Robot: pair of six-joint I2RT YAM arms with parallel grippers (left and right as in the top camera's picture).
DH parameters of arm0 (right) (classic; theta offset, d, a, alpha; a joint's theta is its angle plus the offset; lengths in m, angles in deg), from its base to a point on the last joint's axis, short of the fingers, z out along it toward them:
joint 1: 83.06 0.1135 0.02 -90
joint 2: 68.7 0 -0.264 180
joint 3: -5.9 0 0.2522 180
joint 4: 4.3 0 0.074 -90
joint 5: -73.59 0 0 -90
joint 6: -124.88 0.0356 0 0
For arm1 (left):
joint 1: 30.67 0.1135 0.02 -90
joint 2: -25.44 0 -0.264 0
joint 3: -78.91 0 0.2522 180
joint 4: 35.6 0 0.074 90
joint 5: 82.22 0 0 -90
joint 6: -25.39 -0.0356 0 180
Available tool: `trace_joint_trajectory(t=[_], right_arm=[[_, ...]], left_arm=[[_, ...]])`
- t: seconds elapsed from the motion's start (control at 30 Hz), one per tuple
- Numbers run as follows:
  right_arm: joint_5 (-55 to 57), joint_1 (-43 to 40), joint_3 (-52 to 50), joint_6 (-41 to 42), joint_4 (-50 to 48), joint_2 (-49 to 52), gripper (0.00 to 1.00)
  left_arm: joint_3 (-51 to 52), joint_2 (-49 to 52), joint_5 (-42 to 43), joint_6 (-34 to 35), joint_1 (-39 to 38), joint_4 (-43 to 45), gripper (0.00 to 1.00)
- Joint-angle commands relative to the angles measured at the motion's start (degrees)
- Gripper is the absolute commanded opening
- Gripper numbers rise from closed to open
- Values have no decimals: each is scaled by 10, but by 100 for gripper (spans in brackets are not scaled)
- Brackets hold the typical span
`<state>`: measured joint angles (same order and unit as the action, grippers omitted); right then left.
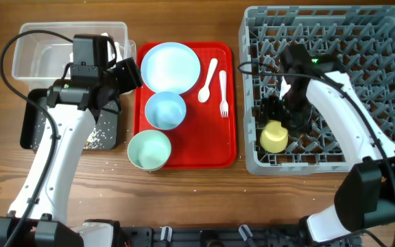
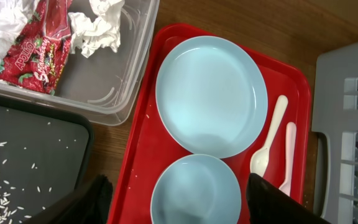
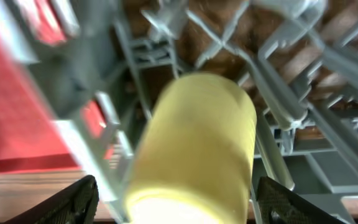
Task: Sort waste into correct bins and load items into the dishwasher rack
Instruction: 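Grasp the light-blue bowl on the red tray with the right gripper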
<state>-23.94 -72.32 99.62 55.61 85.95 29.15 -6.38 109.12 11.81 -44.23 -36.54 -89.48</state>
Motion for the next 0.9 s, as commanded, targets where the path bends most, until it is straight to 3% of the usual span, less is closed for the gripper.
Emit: trace_joint_trajectory(t=[0.0, 0.17, 0.43, 0.53, 0.6, 0.87], right_arm=[[-11, 3, 92, -13, 11, 0, 81], [-77, 18, 159, -28, -49, -1, 79], [-82, 148, 159, 39, -211, 68, 70], [-80, 183, 159, 55, -236, 119, 64], [-80, 204, 159, 63, -247, 155, 60], [-87, 234, 159, 69, -282, 255, 50]], left_arm=[[-6, -5, -12, -7, 4, 0, 74], [-6, -5, -11, -7, 12, 0, 76], [-10, -77, -5, -3, 88, -33, 80], [-10, -85, -5, -3, 113, -63, 88], [-9, -84, -5, -3, 122, -84, 100], [-9, -83, -26, -3, 129, -104, 100]])
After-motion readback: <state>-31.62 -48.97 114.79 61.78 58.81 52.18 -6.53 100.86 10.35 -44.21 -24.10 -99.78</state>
